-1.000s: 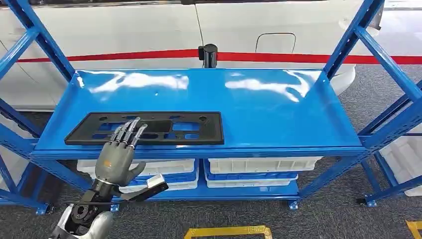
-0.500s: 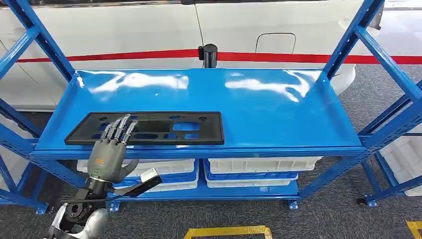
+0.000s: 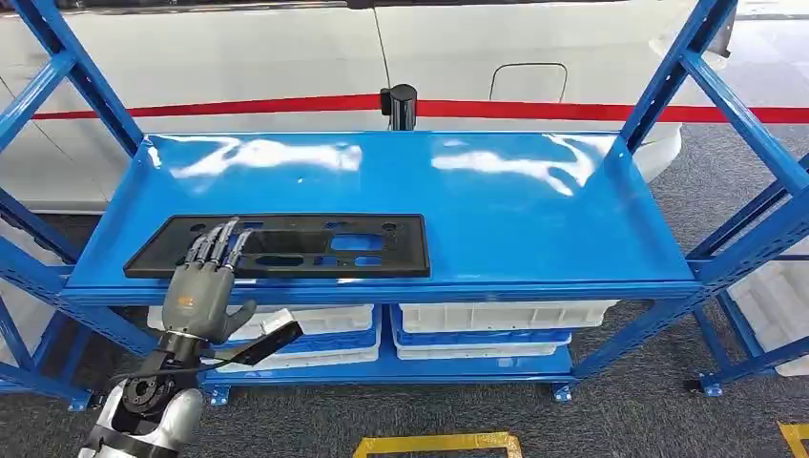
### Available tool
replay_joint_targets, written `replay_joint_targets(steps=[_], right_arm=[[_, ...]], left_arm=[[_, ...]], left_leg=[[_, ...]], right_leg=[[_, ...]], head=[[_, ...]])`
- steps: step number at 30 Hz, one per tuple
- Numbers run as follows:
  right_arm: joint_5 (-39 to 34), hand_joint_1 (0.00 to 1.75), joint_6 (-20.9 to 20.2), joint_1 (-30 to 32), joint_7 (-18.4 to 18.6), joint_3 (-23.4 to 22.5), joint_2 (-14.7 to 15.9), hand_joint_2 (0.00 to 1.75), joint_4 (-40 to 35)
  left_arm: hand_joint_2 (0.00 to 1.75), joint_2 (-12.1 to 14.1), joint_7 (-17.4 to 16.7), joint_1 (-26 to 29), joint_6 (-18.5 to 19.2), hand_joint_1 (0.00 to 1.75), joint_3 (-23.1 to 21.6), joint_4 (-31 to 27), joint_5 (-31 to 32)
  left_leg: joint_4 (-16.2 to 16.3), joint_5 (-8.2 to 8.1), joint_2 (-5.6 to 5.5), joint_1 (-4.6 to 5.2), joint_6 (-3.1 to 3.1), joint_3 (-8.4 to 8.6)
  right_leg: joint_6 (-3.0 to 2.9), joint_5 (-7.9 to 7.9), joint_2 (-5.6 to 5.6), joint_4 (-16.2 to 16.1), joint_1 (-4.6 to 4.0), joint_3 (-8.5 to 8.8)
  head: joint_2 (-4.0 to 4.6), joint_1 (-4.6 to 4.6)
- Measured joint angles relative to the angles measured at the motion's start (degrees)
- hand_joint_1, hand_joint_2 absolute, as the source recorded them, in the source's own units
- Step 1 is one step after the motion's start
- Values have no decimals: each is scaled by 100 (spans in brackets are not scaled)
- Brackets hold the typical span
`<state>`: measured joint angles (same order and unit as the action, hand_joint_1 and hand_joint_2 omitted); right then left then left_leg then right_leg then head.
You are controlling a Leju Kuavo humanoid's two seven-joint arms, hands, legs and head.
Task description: Take the parts from the cabinet and place them on the table.
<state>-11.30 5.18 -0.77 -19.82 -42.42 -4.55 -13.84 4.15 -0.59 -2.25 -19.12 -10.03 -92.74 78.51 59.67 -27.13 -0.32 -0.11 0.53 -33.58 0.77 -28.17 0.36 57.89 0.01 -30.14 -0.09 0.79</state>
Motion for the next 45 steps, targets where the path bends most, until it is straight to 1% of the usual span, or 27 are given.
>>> replay_joint_targets(steps=[6, 10, 14, 22, 25, 32, 37, 38, 45], right_arm=[[164, 0, -22, -11, 28, -39, 0, 0, 0], [256, 0, -35, -25, 28, -68, 0, 0, 0], [332, 0, -46, -30, 28, -116, 0, 0, 0], [428, 0, -66, -37, 28, -160, -2, 0, 0], [479, 0, -94, -43, 31, -188, -7, 0, 0], [579, 0, -140, -57, 44, -201, -7, 0, 0], [599, 0, -153, -58, 44, -238, -7, 0, 0], [608, 0, -153, -59, 44, -243, -7, 0, 0], [682, 0, -171, -60, 79, -291, -7, 0, 0]], left_arm=[[175, -2, 4, -191, -13, 0, 2, 199, 24], [175, -33, 42, -315, -101, 0, 0, 282, 103], [175, -61, 74, -401, -192, 0, 0, 299, 136], [175, -98, 114, -522, -236, 0, 0, 361, 164], [175, -105, 120, -615, -219, 0, -4, 422, 171], [175, -107, 83, -795, -13, 0, -2, 697, 77], [175, -107, 66, -846, 4, 0, 0, 872, 74], [175, -107, 61, -855, 9, 175, 0, 896, 74], [175, -107, -15, -946, 199, 175, 85, 1180, 0]], left_leg=[[0, 1, 0, 0, 0, 0], [0, 2, 0, 0, 0, 0], [0, 2, 0, 0, 0, 0], [0, 2, 0, 0, 0, 0], [0, 2, 0, 0, 0, 0], [0, 3, 1, 0, -1, 0], [0, 3, 1, 0, -1, -1], [0, 3, 1, 0, -1, -1], [0, 3, 1, 0, -1, 0]], right_leg=[[0, 0, 0, 0, 0, 0], [0, 0, 0, 1, 0, 0], [0, 0, 0, 1, 0, 0], [0, 0, 0, 0, 0, -1], [0, 0, 0, 1, 0, 0], [0, 0, 0, 1, 0, 0], [0, 0, 0, 1, 0, 0], [0, 0, 0, 1, 0, 0], [0, 0, 0, 1, 0, 0]], head=[[0, 0], [0, -2], [0, 0], [0, 0], [0, 0], [0, 0], [0, -2], [0, 0], [0, 0]])
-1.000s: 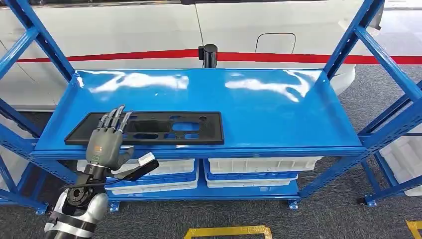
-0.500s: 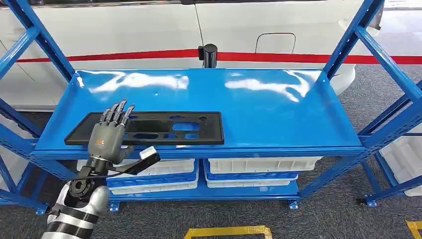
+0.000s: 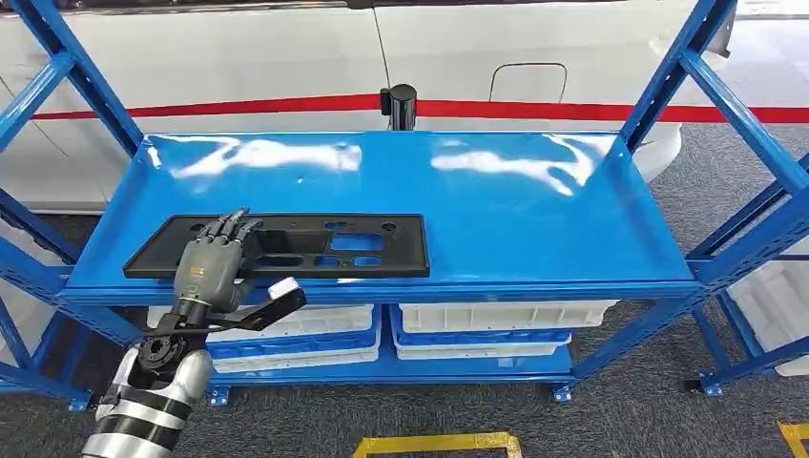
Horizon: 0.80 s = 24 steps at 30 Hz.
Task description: Take the parts from the cabinet and place them on the table.
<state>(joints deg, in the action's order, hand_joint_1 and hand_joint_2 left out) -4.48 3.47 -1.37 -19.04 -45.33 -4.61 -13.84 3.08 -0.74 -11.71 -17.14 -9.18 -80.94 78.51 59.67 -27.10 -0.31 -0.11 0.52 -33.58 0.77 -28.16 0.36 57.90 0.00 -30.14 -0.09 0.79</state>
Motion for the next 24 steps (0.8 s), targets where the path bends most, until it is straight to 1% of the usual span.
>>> replay_joint_targets(steps=[18, 24], right_arm=[[44, 0, -33, -3, 0, -9, 0, 0, 0], [135, 0, -55, -5, 0, -59, 2, 0, 0]], left_arm=[[175, 2, -15, -157, 42, 175, 85, 249, -57], [175, 2, 72, -182, 0, 175, 149, 389, -111]], left_leg=[[0, 0, -2, 0, 0, 2], [0, 0, -1, 0, 0, 14]], right_leg=[[0, 0, 0, 0, 0, 5], [0, 0, 0, 0, 0, 15]], head=[[0, -2], [0, 0]])
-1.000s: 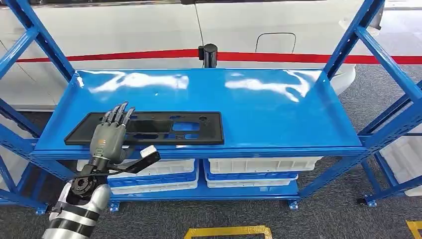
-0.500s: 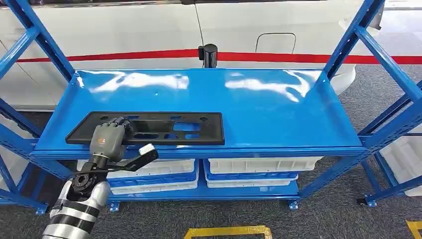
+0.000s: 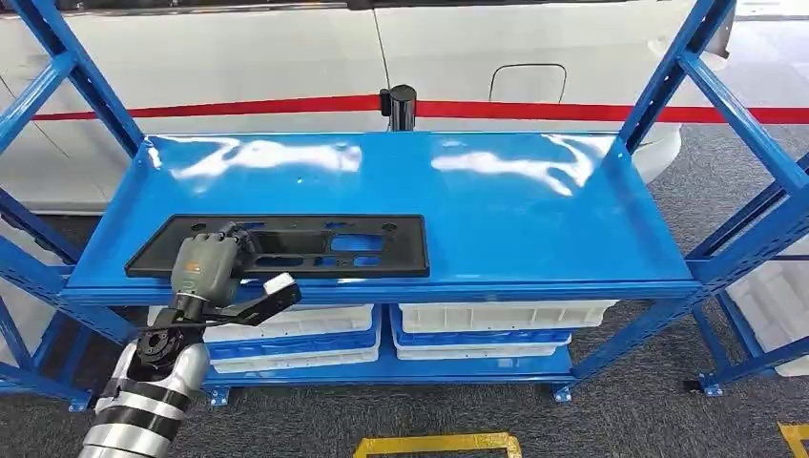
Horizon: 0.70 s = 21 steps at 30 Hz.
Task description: Take the parts from the cabinet and place them on the table.
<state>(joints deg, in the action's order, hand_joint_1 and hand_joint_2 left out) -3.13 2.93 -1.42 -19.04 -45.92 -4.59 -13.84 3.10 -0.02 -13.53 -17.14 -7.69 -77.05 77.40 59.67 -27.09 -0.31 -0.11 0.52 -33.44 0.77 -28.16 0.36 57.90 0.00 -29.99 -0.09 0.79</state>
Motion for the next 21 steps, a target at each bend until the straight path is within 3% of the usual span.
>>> replay_joint_targets(steps=[8, 14, 21], right_arm=[[53, 0, -7, 0, 0, -66, 0, 0, 0], [120, 0, -15, -1, 0, -109, 0, 0, 0], [262, 0, -26, -5, -4, -210, 0, 0, 0]], left_arm=[[175, 0, 66, -18, -42, 175, 22, 61, -24], [175, 0, 85, -19, -374, 175, 46, 98, 52], [175, -103, 540, 153, -1235, 175, 103, 11, -199]], left_leg=[[0, 0, 0, 0, 0, 6], [0, 0, 1, 0, 0, 6], [0, 0, 0, 0, 0, -3]], right_leg=[[0, 0, 0, 0, 0, 7], [0, 0, 0, 0, 0, 7], [0, 0, 0, 0, 0, 0]], head=[[0, 0], [0, 0], [0, -2]])
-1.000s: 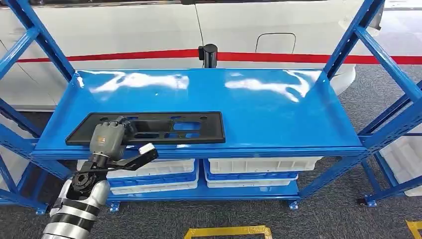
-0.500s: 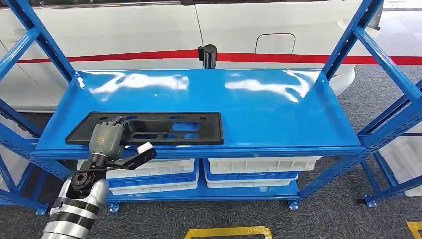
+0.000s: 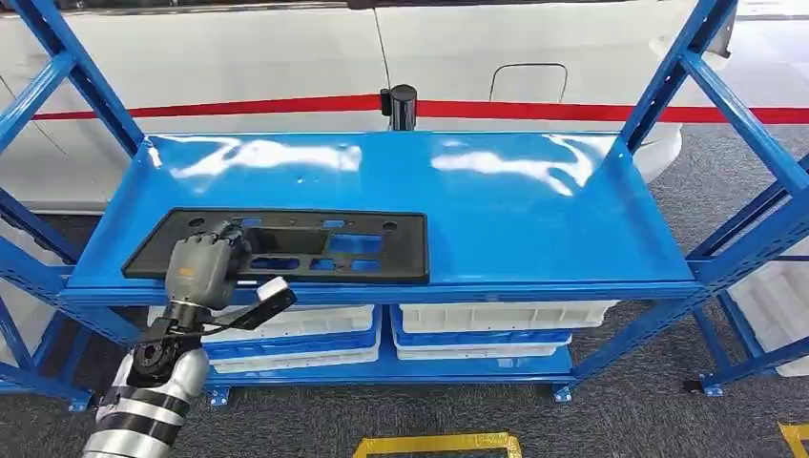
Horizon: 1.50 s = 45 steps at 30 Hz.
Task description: Take the parts from the cabinet and place them on the table.
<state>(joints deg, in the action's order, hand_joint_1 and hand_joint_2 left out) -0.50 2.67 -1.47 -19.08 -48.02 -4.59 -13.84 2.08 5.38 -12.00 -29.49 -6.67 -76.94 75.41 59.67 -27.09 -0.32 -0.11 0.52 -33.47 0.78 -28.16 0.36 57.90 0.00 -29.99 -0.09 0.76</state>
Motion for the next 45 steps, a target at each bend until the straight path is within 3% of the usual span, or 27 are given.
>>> replay_joint_targets(steps=[11, 13, 16, 24, 29, 33, 34, 35, 37, 38, 39, 40, 41, 43, 44, 45], right_arm=[[7, 0, -4, -3, -2, -15, 0, 0, 0], [39, 0, -7, -14, -4, -33, -2, 0, 0], [138, 0, -42, -27, -17, -127, -13, 0, 0], [153, 0, -46, -29, -24, -157, -26, 0, 0], [155, 0, -48, -33, -26, -166, -57, 0, 0], [166, 0, -48, -59, -31, -197, -85, 0, 0], [168, 0, -48, -59, -33, -201, -85, 0, -2], [168, 0, -48, -60, -35, -205, -83, 0, -2], [168, 0, -48, -66, -35, -210, -85, 0, 0], [168, 0, -48, -57, -35, -212, -85, 0, 0], [168, 0, -48, -53, -35, -216, -87, 0, 0], [170, 0, -48, -55, -35, -219, -85, 0, 0], [170, 0, -48, -60, -35, -227, -85, 0, 0], [184, 0, -48, -61, -35, -245, -74, 0, 0], [186, 0, -48, -61, -35, -247, -101, 0, 4], [186, 0, -48, -62, -35, -254, -96, 0, 2]], left_arm=[[175, -13, 22, 13, -46, 175, 2, -24, -13], [175, -46, 120, 49, -138, 175, 11, -79, -50], [175, -203, 439, 146, -644, 175, 9, -588, -101], [175, -271, 474, 144, -645, 175, -7, -789, -94], [175, -273, 489, 141, -640, 175, -37, -828, -94], [175, -275, 489, 138, -636, 175, -72, -872, -94], [175, -282, 489, 135, -636, 175, -81, -887, -94], [175, -288, 489, 118, -636, 175, -87, -889, -96], [175, -299, 489, 107, -634, 175, -90, -889, -98], [175, -306, 487, 113, -634, 175, -90, -889, -98], [175, -306, 489, 116, -629, 175, -92, -887, -100], [175, -308, 489, 116, -627, 175, -96, -887, -103], [175, -310, 489, 115, -625, 175, -107, -887, -111], [175, -319, 489, 114, -618, 175, -111, -889, -136], [175, -319, 487, 112, -618, 175, -111, -889, -149], [175, -319, 481, 108, -612, 175, -111, -889, -155]], left_leg=[[0, 0, 0, 0, 0, -2], [0, 0, 3, 1, 0, -3], [0, 0, 0, 0, 0, -5], [0, 0, 0, 0, 0, -5], [17, -13, 0, 43, 23, -10], [-57, 12, 0, 65, 116, 0], [-150, 65, 29, -7, 162, 111], [-181, 87, 21, -13, 192, 122], [-180, 105, 28, -18, 211, 105], [-179, 109, 35, -19, 208, 101], [-178, 108, 33, -24, 207, 100], [-176, 105, 29, -38, 200, 102], [-172, 99, 23, -55, 190, 105], [-158, 76, 9, -87, 106, 114], [-137, 62, 6, -52, 49, 76], [-125, 66, -13, -41, 9, 58]], right_leg=[[0, 0, 0, 0, 0, -1], [0, 0, 0, 0, 0, -4], [0, 0, 0, 0, 0, -6], [0, 0, 0, 0, 0, -6], [18, 8, 1, -8, 36, -9], [85, 20, 2, -46, 50, 4], [95, -15, 1, 25, 66, -48], [95, -105, -3, 199, 53, -137], [59, -451, -3, 1135, 81, -652], [76, -556, -3, 1560, 100, -897], [116, -559, -4, 1773, 119, -1050], [193, -436, -5, 1695, 144, -1075], [284, -218, -7, 1362, 173, -972], [436, 248, -45, 315, 235, -528], [432, 300, -66, 37, 248, -353], [334, 372, 9, 126, 186, -422]], head=[[0, 2], [0, 2], [0, 2], [0, 0], [0, 2], [0, 7], [0, 2], [0, -11], [0, -24], [0, -20], [0, -24], [0, -22], [0, -24], [0, -28], [0, -72], [0, -61]])
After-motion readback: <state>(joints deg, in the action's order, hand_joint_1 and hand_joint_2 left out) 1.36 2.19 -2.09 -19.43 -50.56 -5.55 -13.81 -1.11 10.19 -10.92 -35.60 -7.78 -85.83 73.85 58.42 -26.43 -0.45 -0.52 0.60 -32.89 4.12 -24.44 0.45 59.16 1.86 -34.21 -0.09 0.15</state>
